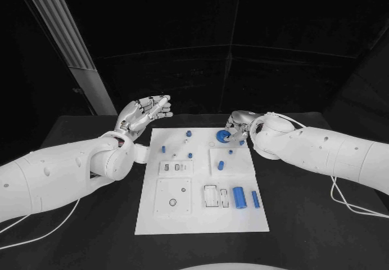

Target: Assemble the parts on the task board

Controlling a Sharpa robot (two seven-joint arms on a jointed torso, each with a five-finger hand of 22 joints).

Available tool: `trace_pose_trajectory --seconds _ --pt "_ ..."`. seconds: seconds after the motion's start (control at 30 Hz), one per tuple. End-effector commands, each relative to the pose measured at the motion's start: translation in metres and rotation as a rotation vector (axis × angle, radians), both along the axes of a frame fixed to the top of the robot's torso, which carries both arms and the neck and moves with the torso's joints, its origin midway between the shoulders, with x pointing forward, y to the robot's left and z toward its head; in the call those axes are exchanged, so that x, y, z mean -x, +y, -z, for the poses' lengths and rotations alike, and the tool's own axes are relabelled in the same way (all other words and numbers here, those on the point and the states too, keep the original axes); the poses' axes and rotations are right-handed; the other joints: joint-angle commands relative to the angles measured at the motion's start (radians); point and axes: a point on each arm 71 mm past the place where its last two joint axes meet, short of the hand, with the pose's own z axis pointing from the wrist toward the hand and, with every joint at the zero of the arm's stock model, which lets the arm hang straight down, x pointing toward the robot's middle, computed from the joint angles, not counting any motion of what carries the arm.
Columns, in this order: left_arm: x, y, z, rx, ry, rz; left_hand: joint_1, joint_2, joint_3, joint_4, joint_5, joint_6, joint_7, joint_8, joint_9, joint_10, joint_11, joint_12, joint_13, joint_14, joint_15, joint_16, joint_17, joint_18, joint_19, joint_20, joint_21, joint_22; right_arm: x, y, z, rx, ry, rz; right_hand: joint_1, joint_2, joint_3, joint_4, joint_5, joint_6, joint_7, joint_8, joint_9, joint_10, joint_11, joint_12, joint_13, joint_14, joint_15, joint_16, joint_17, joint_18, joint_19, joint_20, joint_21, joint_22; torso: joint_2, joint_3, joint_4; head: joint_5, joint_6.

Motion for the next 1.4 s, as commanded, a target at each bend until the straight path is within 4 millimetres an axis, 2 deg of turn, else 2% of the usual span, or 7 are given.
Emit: trace_pose_trajectory --seconds 0.03,0.4,0.63,0.83,1.4 --pt "0.004 0.001 -0.015 0.081 -0.187 0.011 0.003 0.006 -0.008 0.0 0.005 -0.006 0.11 0.007 0.001 -0.005 0.002 -0.004 0.0 -0.009 0.001 -0.002 0.001 -0.007 -0.01 0.0 0.001 -0.002 0.0 0.0 0.001 0.022 0.018 0.007 0.004 0.008 0.004 -0.003 -0.004 0.002 0.0 -0.001 -0.001 0.106 0.007 0.003 0.263 0.104 0.005 0.002 0.263 -0.015 0.107 0.008 0.003 0.263 0.0 0.0004 0.0002 0.001 0.0" --pt "0.004 0.001 -0.015 0.08 -0.187 0.01 0.003 0.006 -0.008 0.0 0.005 -0.006 0.11 0.007 0.001 -0.005 0.002 -0.004 0.0 -0.009 0.001 -0.002 0.001 -0.007 -0.01 0.0 0.001 -0.002 -0.001 0.002 0.003 0.034 0.038 0.008 0.005 0.017 0.008 -0.008 -0.006 0.01 -0.003 0.002 0.0 0.106 0.005 0.003 0.263 0.104 0.005 0.002 0.263 -0.015 0.107 0.009 0.003 0.263 0.001 -0.0001 0.0003 0.001 -0.001" --pt "0.004 0.001 -0.015 0.08 -0.188 0.01 0.003 0.006 -0.008 0.0 0.005 -0.006 0.11 0.007 0.001 -0.005 0.002 -0.004 0.0 -0.009 0.001 -0.002 0.001 -0.007 -0.01 0.0 0.001 -0.002 0.0 0.003 0.003 0.032 0.035 0.008 -0.002 0.013 0.003 -0.01 -0.009 0.004 -0.003 -0.003 -0.003 0.106 0.005 0.003 0.263 0.104 0.004 0.002 0.263 -0.015 0.107 0.009 0.003 0.263 0.0 -0.0001 0.0003 0.002 -0.003" --pt "0.004 0.001 -0.015 0.08 -0.188 0.01 0.003 0.006 -0.008 0.0 0.005 -0.006 0.11 0.007 0.001 -0.005 0.002 -0.004 0.0 -0.009 0.001 -0.002 0.001 -0.007 -0.01 0.0 0.001 -0.002 0.0 0.006 0.003 0.038 0.031 0.002 0.008 0.001 0.001 -0.026 -0.018 -0.012 -0.003 -0.014 -0.008 0.106 0.005 0.003 0.263 0.104 0.004 0.002 0.263 -0.015 0.107 0.008 0.003 0.263 0.0 0.0004 0.0002 0.003 -0.005" --pt "0.004 0.001 -0.015 0.08 -0.187 0.01 0.003 0.006 -0.008 0.0 0.005 -0.006 0.11 0.007 0.001 -0.005 0.002 -0.004 0.0 -0.009 0.001 -0.002 0.001 -0.007 -0.01 0.0 0.001 -0.002 0.001 0.011 0.0 0.021 -0.008 -0.012 0.014 0.004 0.003 -0.032 -0.018 -0.017 -0.007 -0.017 -0.01 0.106 0.002 0.003 0.263 0.104 0.003 0.002 0.263 -0.015 0.107 0.008 0.003 0.263 0.0 0.0 0.0 0.003 -0.007"
